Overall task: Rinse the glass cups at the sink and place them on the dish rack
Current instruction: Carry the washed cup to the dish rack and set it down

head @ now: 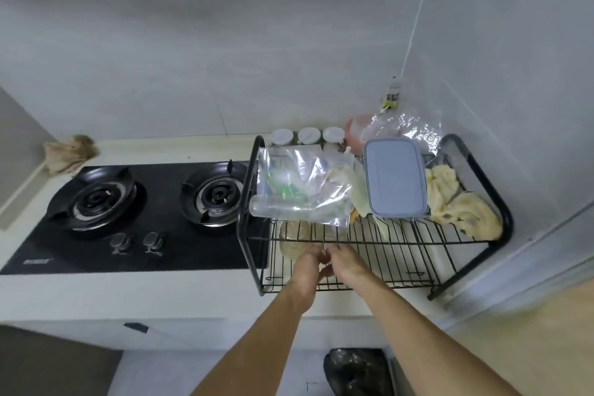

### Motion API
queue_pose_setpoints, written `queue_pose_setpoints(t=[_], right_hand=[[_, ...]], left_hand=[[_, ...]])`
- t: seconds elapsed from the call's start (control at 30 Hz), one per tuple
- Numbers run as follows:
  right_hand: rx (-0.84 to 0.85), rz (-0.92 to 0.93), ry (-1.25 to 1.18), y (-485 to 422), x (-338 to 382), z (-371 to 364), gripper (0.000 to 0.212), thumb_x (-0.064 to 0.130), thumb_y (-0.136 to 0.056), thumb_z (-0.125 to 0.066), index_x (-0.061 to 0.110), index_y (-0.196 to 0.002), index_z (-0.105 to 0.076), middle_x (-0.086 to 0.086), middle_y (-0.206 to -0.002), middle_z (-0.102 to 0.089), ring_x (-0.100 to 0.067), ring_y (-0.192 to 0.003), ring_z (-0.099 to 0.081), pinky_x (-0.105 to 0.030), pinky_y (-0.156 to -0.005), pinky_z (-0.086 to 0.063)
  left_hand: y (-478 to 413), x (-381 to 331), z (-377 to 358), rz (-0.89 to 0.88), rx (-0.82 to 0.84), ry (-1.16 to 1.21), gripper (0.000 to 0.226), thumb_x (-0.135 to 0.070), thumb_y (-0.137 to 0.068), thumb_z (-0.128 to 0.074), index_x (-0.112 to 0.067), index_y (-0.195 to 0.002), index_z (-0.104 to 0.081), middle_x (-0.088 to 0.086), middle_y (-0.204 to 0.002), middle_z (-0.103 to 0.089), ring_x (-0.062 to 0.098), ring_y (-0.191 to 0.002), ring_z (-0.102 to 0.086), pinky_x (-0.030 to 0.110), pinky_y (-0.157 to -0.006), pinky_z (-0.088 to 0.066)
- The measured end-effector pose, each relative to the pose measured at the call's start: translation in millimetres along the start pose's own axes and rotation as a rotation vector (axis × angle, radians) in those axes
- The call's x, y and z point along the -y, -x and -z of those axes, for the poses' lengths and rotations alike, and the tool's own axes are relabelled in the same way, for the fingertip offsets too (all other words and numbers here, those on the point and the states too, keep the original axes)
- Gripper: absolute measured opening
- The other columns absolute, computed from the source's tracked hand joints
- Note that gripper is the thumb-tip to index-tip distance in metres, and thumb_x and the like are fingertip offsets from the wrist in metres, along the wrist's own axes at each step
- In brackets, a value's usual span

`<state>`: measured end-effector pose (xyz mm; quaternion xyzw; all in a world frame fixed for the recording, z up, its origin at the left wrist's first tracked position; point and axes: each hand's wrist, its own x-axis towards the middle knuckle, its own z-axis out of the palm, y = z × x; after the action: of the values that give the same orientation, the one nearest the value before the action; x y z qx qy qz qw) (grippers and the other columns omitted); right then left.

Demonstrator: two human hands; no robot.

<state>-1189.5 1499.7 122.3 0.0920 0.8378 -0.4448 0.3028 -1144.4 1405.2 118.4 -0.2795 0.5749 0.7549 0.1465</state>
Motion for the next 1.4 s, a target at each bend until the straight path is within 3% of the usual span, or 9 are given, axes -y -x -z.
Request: queue_pose_setpoints(t=[0.1, 0.27, 0.43, 0.53, 0.67, 0.83, 1.0, 1.13, 1.4], right_hand=[[0.015, 0.047, -0.010, 2.2, 1.7, -4.4, 0.043, 0.028, -0.110, -0.032, 0.015, -0.089, -0.067, -0.013, -0.097, -0.076, -0.028, -0.089, -0.073, -0.038, -0.092, -0.054], [0.028, 0.105, 0.089, 7.3, -6.5, -1.6, 0.024, 0.037, -0.107, -0.044, 0.017, -0.115, -0.055, -0.006, -0.105, -0.069, -0.027, -0.092, -0.071, -0.045, -0.089, -0.058], [-0.294, 0.179, 0.467, 30.1, -10.6, -0.8, 0.041, 0.033, -0.104, -0.050, 0.003, -0.133, -0.048, -0.015, -0.128, -0.055, -0.035, -0.114, -0.062, -0.034, -0.077, -0.044], [-0.371, 0.405, 0.502, 49.6, -7.4, -10.3, 0.028, 0.034, -0.104, -0.050, 0.009, -0.117, -0.054, -0.010, -0.116, -0.061, -0.030, -0.103, -0.063, -0.035, -0.074, -0.048], [-0.229, 0.637, 0.573, 73.4, 0.8, -36.9, 0.017, 0.037, -0.104, -0.048, 0.021, -0.104, -0.053, 0.003, -0.107, -0.065, -0.021, -0.095, -0.063, -0.038, -0.075, -0.052], [-0.031, 0.807, 0.645, 107.5, 37.0, -99.8, 0.025, 0.027, -0.098, -0.052, 0.024, -0.121, -0.060, 0.009, -0.115, -0.065, -0.018, -0.107, -0.063, -0.031, -0.081, -0.047], [0.156, 0.960, 0.806, 146.8, 77.5, -202.9, 0.052, 0.038, -0.101, -0.050, 0.027, -0.152, -0.042, 0.010, -0.153, -0.046, -0.017, -0.139, -0.046, -0.033, -0.111, -0.039], [0.301, 1.071, 0.937, 193.4, 97.3, -309.3, 0.062, 0.045, -0.103, -0.047, 0.026, -0.160, -0.030, 0.008, -0.163, -0.034, -0.020, -0.144, -0.039, -0.034, -0.117, -0.033], [0.623, 1.144, 0.937, 308.4, 117.7, -510.7, 0.069, 0.056, -0.103, -0.046, 0.030, -0.162, -0.023, 0.007, -0.171, -0.019, -0.019, -0.155, -0.025, -0.040, -0.124, -0.028]], left_hand=[[-4.4, 1.4, 6.3, -0.004, -0.003, -0.044, 0.037, -0.022, -0.107, -0.039, -0.008, -0.110, -0.072, 0.012, -0.113, -0.073, 0.018, -0.103, -0.064, 0.042, -0.110, -0.047], [4.9, -4.3, 9.1, -0.042, 0.018, -0.155, 0.038, -0.031, -0.111, -0.037, -0.017, -0.135, -0.063, -0.002, -0.137, -0.065, 0.012, -0.134, -0.053, 0.043, -0.125, -0.031], [24.8, -4.8, 18.7, -0.237, -0.055, -0.518, 0.040, -0.026, -0.112, -0.041, -0.024, -0.151, -0.052, -0.003, -0.150, -0.056, 0.018, -0.141, -0.049, 0.029, -0.115, -0.034], [44.0, 2.0, 36.1, -0.383, -0.161, -0.762, 0.041, -0.018, -0.108, -0.046, -0.022, -0.147, -0.057, -0.002, -0.140, -0.066, 0.017, -0.130, -0.061, 0.028, -0.108, -0.046], [83.7, 4.0, 72.7, -0.521, -0.272, -0.865, 0.038, -0.015, -0.103, -0.052, -0.018, -0.138, -0.064, -0.001, -0.128, -0.073, 0.015, -0.116, -0.067, 0.024, -0.098, -0.051], [136.7, 13.4, 156.4, -0.545, -0.468, -0.991, 0.038, -0.027, -0.104, -0.051, -0.025, -0.141, -0.062, -0.007, -0.136, -0.069, 0.014, -0.123, -0.062, 0.026, -0.102, -0.046], [214.8, 40.5, 270.3, -0.360, -0.710, -1.082, 0.058, -0.048, -0.104, -0.046, -0.029, -0.158, -0.041, -0.004, -0.163, -0.044, 0.018, -0.149, -0.038, 0.036, -0.123, -0.028], [292.2, 81.0, 363.8, -0.139, -0.887, -1.070, 0.064, -0.061, -0.104, -0.036, -0.033, -0.161, -0.033, -0.003, -0.168, -0.034, 0.021, -0.155, -0.027, 0.049, -0.130, -0.011], [447.8, 153.5, 508.0, 0.094, -1.109, -0.679, 0.078, -0.076, -0.100, -0.026, -0.035, -0.165, -0.022, 0.000, -0.170, -0.032, 0.025, -0.157, -0.027, 0.050, -0.128, -0.018]])
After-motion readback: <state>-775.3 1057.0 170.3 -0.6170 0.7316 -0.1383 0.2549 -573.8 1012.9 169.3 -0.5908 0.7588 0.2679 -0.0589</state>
